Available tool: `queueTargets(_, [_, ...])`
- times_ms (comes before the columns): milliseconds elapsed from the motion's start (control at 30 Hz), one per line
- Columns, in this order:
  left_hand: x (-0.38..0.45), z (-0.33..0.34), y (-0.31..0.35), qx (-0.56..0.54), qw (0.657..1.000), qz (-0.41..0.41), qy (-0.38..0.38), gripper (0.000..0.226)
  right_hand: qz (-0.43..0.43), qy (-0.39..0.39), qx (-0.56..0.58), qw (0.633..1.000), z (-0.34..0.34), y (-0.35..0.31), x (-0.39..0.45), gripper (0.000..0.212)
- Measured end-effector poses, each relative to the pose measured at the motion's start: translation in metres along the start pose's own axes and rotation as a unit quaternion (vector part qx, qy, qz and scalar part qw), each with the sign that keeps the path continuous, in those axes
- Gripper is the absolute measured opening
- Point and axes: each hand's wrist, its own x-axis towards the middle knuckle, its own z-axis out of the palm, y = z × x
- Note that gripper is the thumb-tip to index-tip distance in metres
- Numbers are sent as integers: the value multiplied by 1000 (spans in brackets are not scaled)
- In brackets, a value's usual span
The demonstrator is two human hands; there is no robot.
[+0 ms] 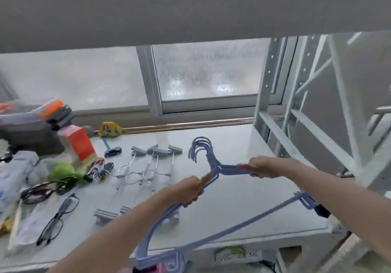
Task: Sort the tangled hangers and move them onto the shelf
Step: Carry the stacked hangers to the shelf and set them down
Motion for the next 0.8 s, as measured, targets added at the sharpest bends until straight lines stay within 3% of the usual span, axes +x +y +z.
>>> queueTargets(200, [28,-20,22,2,1000,2,-22,56,12,6,13,1000,-27,13,17,62])
queueTargets(500, [58,-101,63,227,972,-35,-52,38,8,5,164,986,-23,16,21,55])
queueTargets(800, [88,-97,81,373,924,-47,-67,34,76,7,403,912,31,8,2,43])
